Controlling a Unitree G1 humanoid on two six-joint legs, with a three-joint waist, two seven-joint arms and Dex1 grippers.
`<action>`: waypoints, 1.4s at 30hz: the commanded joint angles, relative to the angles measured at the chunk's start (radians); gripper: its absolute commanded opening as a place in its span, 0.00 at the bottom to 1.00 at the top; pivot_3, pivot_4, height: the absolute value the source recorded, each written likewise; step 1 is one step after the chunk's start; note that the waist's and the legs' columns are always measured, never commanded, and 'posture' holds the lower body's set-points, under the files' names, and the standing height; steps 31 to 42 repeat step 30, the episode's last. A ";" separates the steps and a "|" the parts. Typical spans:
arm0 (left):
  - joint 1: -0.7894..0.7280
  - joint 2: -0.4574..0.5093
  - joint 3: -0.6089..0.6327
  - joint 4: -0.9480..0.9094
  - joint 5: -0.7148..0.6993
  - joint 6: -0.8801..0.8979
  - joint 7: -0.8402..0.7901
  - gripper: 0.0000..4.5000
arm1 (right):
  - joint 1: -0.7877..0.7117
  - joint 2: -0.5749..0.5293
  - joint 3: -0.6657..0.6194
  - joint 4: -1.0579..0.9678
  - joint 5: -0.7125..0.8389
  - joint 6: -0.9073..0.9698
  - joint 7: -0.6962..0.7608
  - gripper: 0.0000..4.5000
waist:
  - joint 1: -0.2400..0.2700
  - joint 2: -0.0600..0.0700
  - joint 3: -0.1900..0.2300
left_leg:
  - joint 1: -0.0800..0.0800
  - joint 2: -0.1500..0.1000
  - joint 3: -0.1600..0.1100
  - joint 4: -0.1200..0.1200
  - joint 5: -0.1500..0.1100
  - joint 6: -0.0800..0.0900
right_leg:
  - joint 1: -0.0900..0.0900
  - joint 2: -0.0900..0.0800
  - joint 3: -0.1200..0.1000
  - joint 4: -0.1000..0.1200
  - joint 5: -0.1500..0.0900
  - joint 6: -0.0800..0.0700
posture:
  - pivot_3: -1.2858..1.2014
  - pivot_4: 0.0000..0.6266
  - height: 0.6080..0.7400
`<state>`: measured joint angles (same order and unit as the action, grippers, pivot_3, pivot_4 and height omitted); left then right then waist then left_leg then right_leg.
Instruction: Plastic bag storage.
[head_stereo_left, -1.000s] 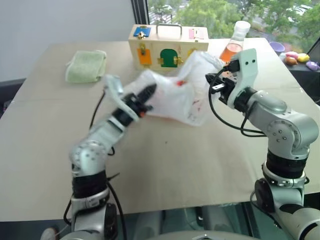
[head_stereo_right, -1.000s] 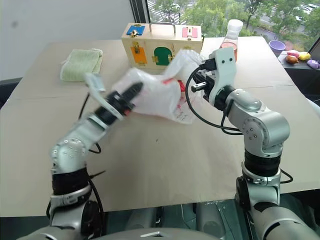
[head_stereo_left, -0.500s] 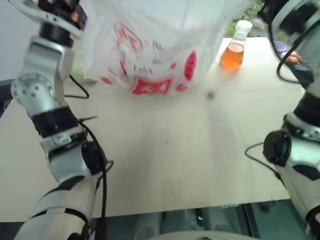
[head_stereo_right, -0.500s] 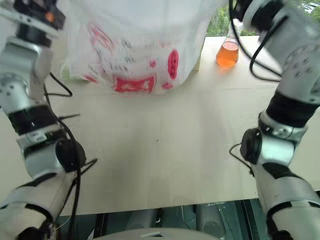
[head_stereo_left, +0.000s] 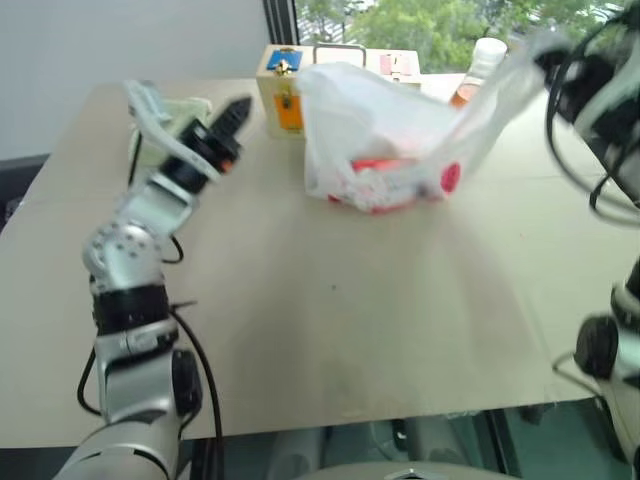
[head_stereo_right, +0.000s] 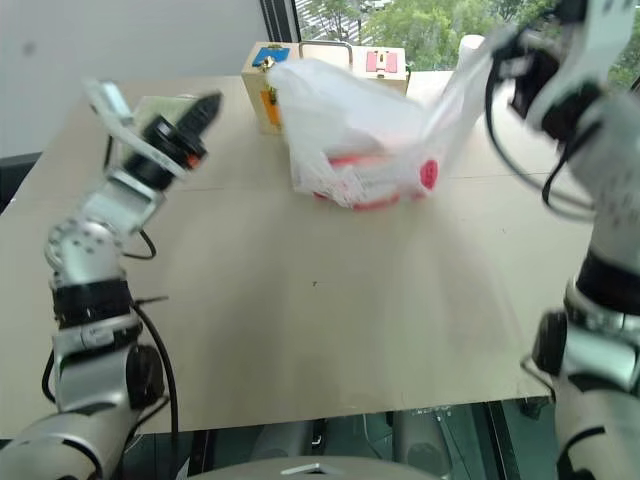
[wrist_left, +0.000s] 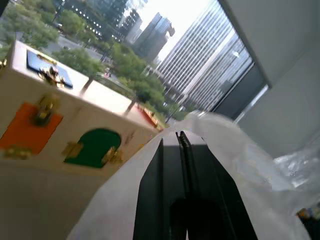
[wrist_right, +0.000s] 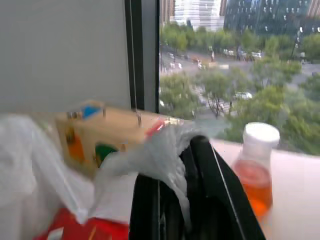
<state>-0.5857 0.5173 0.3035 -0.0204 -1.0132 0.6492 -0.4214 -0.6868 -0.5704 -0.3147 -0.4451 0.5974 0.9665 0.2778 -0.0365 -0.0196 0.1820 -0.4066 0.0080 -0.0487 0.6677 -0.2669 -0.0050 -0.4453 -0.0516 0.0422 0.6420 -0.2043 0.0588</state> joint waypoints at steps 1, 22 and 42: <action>0.130 0.015 -0.071 -0.178 0.108 -0.054 -0.066 0.00 | 0.173 0.032 0.046 -0.213 0.011 0.006 -0.029 0.00 | -0.002 0.000 0.000 | 0.000 0.000 0.000 0.000 0.000 0.000 | 0.000 0.000 0.000 0.001 0.000 0.000 | 0.52 0.24 1.00; 0.584 0.121 -0.019 -0.414 0.267 -0.109 -0.223 0.99 | 1.215 -0.038 -0.188 -0.359 -0.046 -0.512 0.447 1.00 | 0.009 -0.001 -0.001 | 0.022 0.003 0.010 0.001 -0.001 0.002 | 0.018 0.003 0.008 -0.001 -0.006 0.002 | 0.52 0.24 1.00; 0.569 0.135 0.007 -0.395 0.266 -0.092 -0.218 0.99 | 1.217 -0.042 -0.164 -0.188 -0.143 -0.625 0.474 1.00 | 0.006 -0.004 -0.003 | 0.028 0.005 0.011 0.003 -0.001 0.002 | 0.023 0.004 0.008 -0.001 -0.006 0.002 | 0.52 0.24 1.00</action>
